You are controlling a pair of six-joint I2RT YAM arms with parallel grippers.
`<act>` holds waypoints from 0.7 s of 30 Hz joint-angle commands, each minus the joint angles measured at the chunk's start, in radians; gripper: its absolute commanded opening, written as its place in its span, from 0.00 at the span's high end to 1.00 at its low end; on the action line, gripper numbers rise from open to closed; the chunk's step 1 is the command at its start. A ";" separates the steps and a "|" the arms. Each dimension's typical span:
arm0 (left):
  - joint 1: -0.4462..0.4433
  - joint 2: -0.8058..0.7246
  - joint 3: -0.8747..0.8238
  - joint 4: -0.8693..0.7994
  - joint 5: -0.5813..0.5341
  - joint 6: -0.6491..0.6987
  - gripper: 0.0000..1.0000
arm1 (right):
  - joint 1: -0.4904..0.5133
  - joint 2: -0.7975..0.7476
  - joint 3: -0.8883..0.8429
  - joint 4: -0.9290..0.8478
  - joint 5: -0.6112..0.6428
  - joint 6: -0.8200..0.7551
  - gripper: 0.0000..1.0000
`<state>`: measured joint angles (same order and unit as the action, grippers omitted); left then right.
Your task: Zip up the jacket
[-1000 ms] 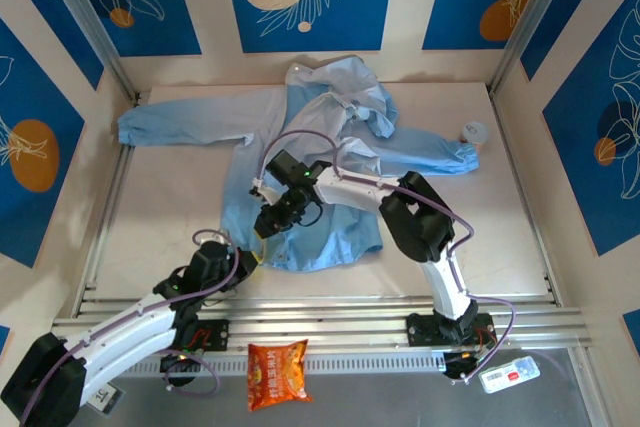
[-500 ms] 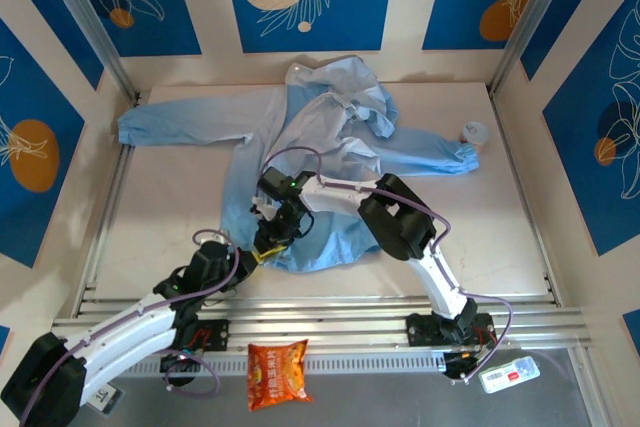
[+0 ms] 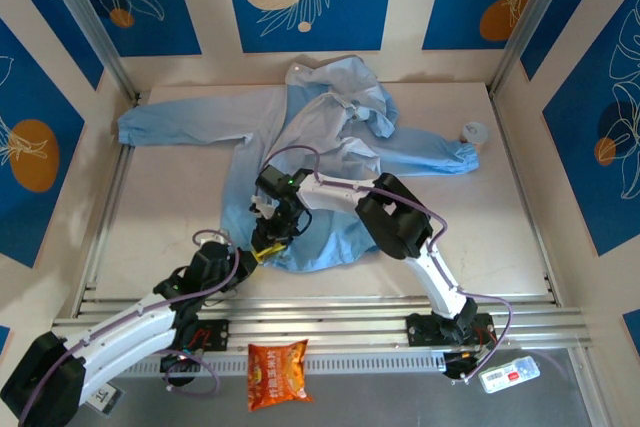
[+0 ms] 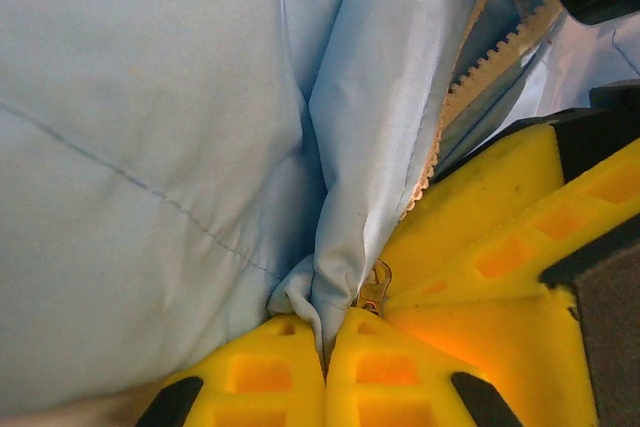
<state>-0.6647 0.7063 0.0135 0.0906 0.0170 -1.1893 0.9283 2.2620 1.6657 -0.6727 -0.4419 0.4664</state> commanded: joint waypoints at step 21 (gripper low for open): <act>-0.018 -0.016 -0.014 -0.057 -0.004 0.010 1.00 | 0.026 0.073 0.021 0.025 -0.032 -0.023 0.95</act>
<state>-0.6704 0.7006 0.0135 0.0856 0.0090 -1.1919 0.9283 2.2883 1.6848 -0.6605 -0.4686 0.4603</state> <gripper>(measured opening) 0.039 0.072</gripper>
